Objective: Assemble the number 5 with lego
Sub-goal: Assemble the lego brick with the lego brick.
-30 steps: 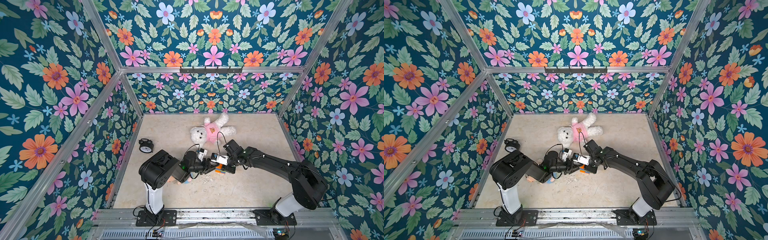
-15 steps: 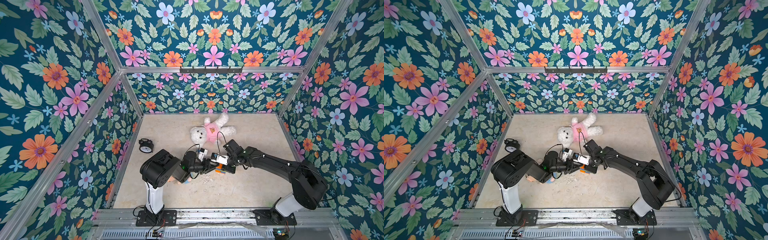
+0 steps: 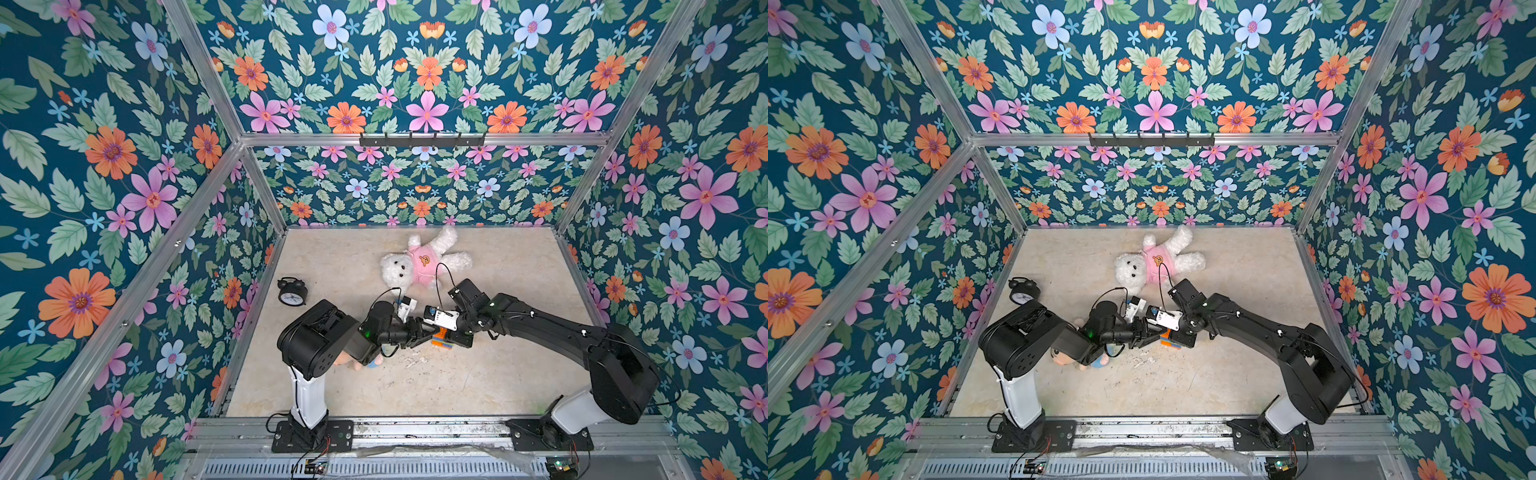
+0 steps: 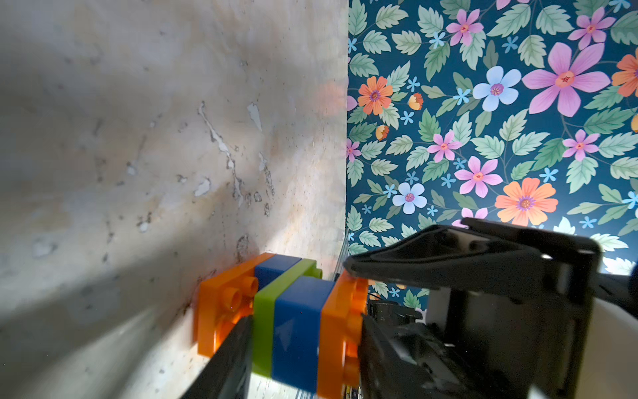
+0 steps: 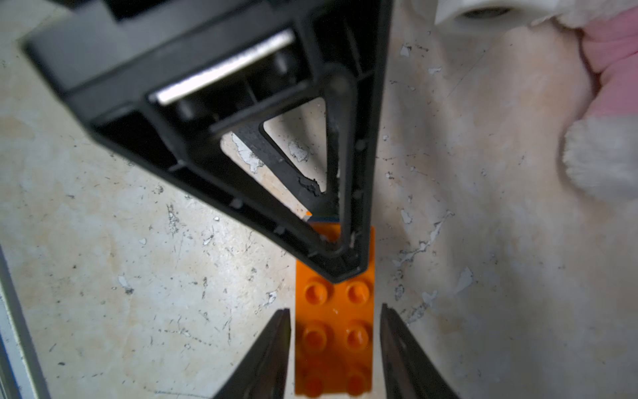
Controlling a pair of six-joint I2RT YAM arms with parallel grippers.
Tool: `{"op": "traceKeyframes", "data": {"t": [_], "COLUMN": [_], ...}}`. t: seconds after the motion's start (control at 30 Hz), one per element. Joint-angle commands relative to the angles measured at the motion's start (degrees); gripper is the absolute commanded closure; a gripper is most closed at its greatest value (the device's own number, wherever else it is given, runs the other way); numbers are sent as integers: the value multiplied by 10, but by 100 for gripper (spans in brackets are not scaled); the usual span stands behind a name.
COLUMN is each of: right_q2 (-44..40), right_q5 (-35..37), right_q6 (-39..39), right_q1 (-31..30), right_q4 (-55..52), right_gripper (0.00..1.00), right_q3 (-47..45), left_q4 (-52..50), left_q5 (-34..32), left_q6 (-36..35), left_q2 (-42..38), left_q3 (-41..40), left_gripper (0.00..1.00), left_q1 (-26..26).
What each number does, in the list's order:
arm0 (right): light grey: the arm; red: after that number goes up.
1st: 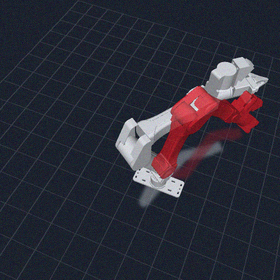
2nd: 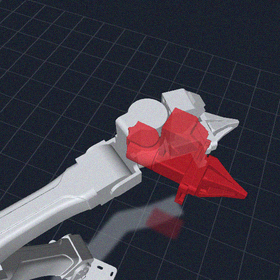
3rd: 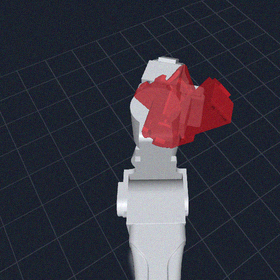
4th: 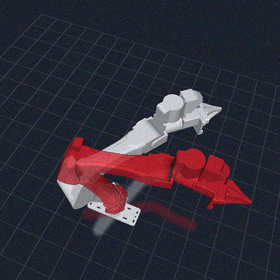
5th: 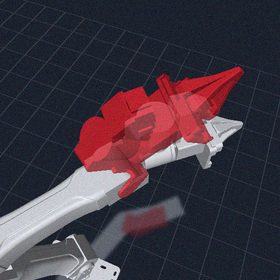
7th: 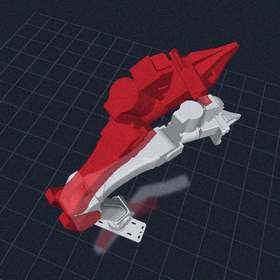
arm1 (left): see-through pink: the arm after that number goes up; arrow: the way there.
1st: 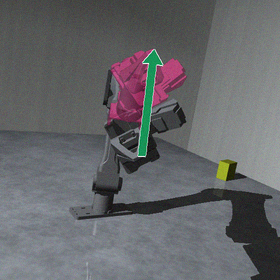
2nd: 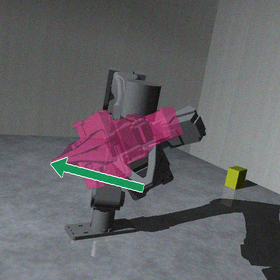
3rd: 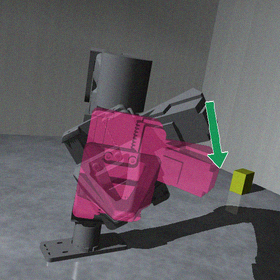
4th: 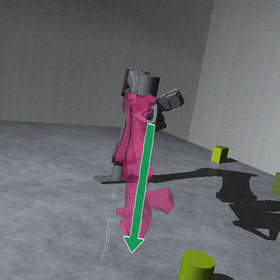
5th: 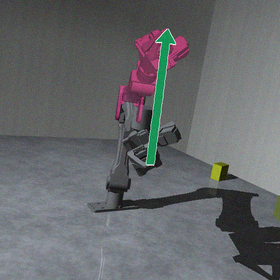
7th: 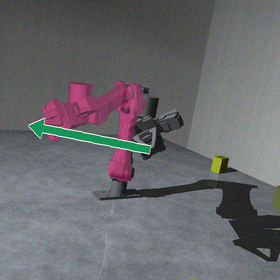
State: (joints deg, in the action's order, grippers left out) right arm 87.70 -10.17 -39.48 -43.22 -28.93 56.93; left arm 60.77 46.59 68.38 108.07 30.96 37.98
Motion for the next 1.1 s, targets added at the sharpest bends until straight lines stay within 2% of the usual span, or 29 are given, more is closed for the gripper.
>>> {"op": "traceKeyframes", "data": {"t": [0.0, 0.07, 0.13, 0.2, 0.3, 0.43, 0.53, 0.63, 0.87, 1.07], "right_q2": [-12, -19, -24, -38, -78, -134, -149, -141, -96, -109], "right_q5": [1, -1, 6, 14, -4, 32, 44, 49, 21, 16], "right_q6": [16, 15, 20, 51, 130, 292, 399, 466, 503, 520], "right_q1": [0, 0, 0, 3, 14, 26, 31, 32, 32, 31], "right_q4": [10, 15, 14, 38, 105, 205, 231, 219, 176, 196], "right_gripper": [47, 45, 45, 45, 44, 47, 52, 53, 49, 46], "right_q3": [-3, -10, -15, -22, -47, -91, -111, -123, -122, -141], "left_q4": [-17, -23, -26, -25, -26, -28, -34, -37, -41, -46], "left_q5": [8, 6, 5, 4, 4, 10, 13, 14, 15, 12], "left_q6": [-17, -20, -23, -23, -25, -27, -31, -32, -34, -34], "left_q2": [-6, -7, -6, -6, -8, -8, -9, -8, -11, -14], "left_q3": [3, 2, 3, 1, 2, 7, 10, 11, 5, 7], "left_gripper": [45, 40, 40, 36, 32, 33, 37, 37, 36, 36], "left_q1": [0, 0, 0, -1, 0, 0, -1, 0, 0, -1]}}
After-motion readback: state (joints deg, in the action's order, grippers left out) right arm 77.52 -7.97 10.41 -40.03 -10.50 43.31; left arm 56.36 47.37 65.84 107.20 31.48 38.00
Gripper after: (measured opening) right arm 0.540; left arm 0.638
